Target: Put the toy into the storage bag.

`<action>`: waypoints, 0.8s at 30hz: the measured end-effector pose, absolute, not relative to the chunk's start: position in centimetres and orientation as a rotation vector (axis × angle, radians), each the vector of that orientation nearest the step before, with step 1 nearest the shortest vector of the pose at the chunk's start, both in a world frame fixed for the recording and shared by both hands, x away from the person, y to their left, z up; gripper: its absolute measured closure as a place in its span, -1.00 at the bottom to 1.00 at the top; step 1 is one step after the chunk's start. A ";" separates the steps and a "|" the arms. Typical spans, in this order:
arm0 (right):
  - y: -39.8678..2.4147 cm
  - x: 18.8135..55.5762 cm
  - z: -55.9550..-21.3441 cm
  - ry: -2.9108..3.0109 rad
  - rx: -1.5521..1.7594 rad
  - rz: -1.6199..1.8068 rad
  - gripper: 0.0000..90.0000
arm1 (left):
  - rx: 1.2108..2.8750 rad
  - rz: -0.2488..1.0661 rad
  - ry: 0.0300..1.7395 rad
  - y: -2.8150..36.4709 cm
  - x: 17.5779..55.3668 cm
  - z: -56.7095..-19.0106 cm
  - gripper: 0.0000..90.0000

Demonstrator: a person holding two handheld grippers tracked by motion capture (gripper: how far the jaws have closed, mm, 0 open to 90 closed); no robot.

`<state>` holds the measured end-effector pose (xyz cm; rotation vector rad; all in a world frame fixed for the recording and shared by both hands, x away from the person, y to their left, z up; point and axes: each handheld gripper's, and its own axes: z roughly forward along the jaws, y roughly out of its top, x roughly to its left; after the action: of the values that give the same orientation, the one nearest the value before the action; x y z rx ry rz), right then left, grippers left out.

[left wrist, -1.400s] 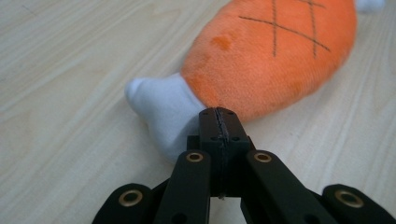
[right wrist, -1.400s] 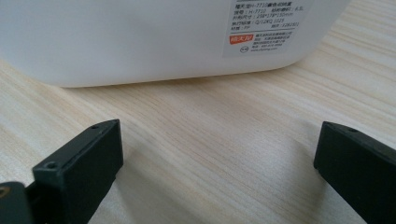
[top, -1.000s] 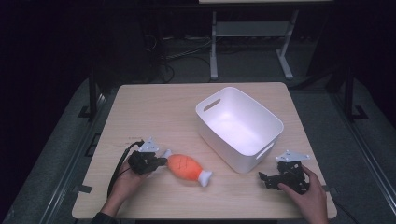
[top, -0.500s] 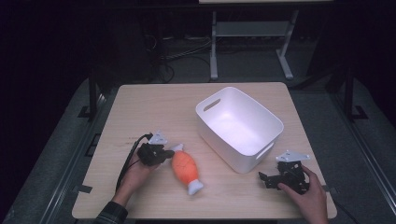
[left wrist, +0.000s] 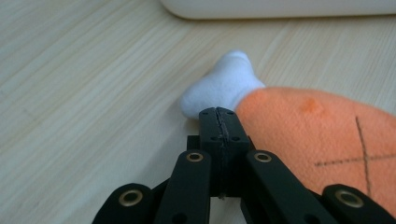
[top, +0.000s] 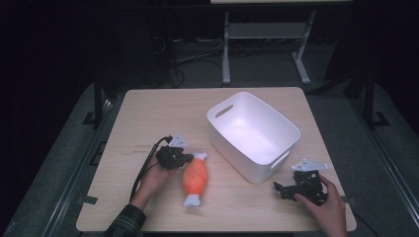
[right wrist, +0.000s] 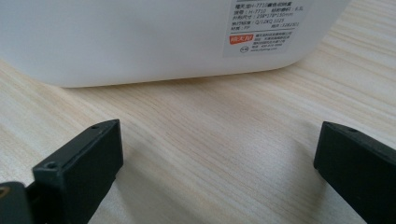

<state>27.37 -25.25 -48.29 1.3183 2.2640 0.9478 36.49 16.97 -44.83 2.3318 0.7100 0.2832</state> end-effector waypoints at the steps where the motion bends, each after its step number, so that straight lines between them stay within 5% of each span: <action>1: -25.3 27.4 -48.3 2.264 1.318 0.948 -0.98 | 2.327 0.281 0.709 16.7 36.6 -44.8 0.99; 24: -25.3 27.4 -48.3 2.264 1.318 0.948 -0.98 | 2.315 0.215 0.652 14.1 37.1 -44.1 0.93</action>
<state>27.36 -25.25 -48.30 1.3177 2.2641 0.9477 37.11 14.12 -44.09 2.3148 0.6520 0.2150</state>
